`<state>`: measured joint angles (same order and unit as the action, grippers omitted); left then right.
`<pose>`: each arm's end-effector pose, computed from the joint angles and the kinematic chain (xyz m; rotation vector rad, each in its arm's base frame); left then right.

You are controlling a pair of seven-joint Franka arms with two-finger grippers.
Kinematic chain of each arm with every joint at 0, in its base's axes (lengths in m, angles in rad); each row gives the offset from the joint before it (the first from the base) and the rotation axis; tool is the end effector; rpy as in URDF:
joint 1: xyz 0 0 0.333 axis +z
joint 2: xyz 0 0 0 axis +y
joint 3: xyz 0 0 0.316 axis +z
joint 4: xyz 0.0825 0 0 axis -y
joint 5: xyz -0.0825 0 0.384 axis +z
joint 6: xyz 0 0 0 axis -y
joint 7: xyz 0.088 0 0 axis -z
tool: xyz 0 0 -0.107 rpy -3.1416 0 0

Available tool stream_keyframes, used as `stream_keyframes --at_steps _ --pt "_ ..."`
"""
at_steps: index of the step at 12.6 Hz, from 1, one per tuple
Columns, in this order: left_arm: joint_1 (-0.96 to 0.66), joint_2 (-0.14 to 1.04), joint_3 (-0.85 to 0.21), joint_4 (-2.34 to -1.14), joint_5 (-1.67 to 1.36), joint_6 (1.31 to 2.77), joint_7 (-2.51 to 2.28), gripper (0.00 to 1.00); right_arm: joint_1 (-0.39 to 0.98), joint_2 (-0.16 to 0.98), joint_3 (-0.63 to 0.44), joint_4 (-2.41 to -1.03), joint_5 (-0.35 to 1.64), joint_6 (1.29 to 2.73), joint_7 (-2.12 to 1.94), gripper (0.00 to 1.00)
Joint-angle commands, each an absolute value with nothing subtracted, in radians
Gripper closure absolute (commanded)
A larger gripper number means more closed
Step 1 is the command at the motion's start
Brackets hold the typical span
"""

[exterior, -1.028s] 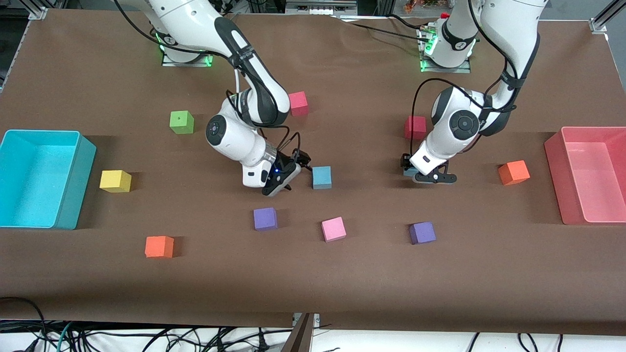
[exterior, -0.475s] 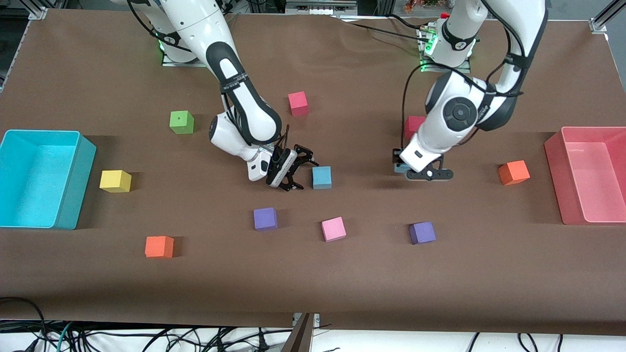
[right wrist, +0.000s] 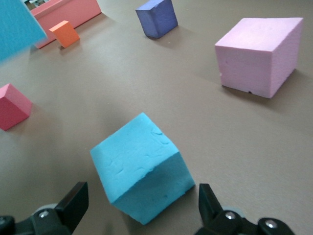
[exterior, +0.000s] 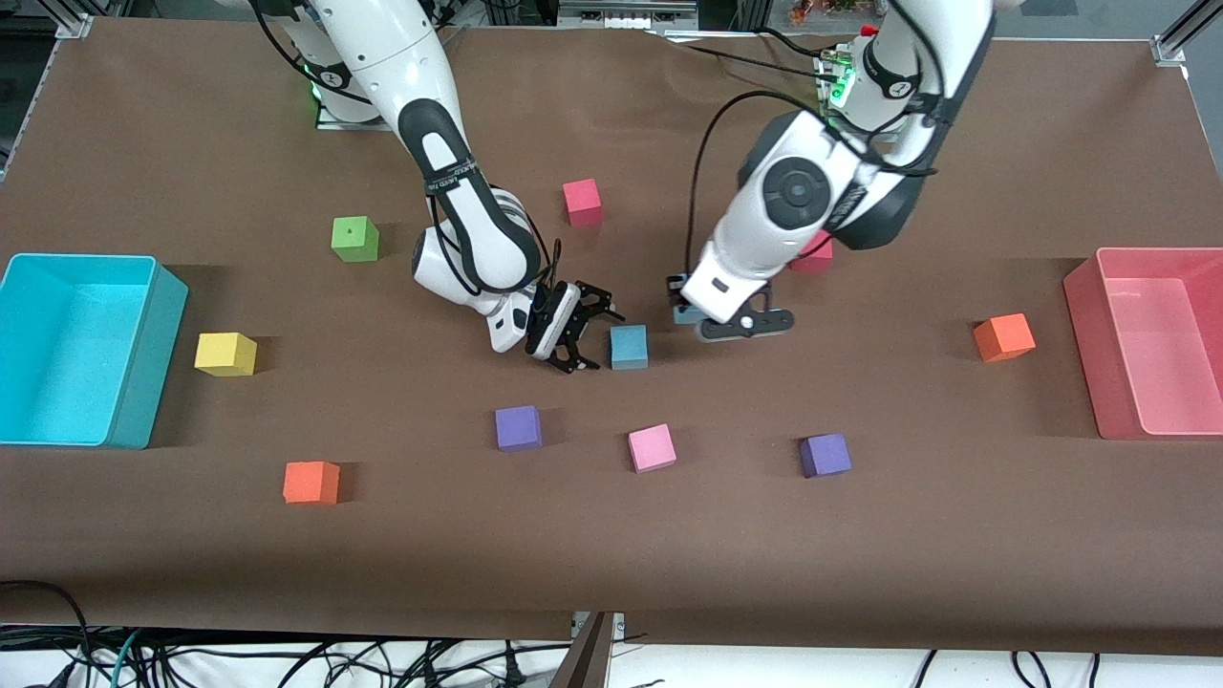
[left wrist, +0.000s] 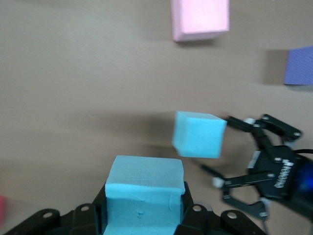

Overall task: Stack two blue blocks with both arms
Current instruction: 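Carry the second light blue cube with the left gripper onto the first cube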

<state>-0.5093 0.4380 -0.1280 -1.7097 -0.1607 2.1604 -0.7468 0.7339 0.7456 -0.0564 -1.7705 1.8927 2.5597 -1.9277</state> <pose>0.5358 -0.3942 0.3409 2.9665 0.3134 -0.1630 0.5093 0.3943 0.1330 -2.0647 -1.0383 -0.7282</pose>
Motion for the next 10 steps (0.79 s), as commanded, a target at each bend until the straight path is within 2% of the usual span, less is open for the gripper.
stream_keyframes --at_steps 1,5,10 --pt "-0.607 0.605 -0.083 -1.501 -0.179 2.135 -0.845 1.00 0.718 0.749 -0.048 -1.778 1.916 2.536 -1.988 0.00" --pt "-0.658 0.695 -0.043 -1.428 -0.179 2.146 -0.867 1.00 0.712 0.750 -0.048 -1.778 1.916 2.526 -2.005 0.00" --pt "-0.678 0.733 -0.015 -1.393 -0.179 2.148 -0.867 1.00 0.709 0.752 -0.048 -1.778 1.916 2.526 -2.005 0.00"
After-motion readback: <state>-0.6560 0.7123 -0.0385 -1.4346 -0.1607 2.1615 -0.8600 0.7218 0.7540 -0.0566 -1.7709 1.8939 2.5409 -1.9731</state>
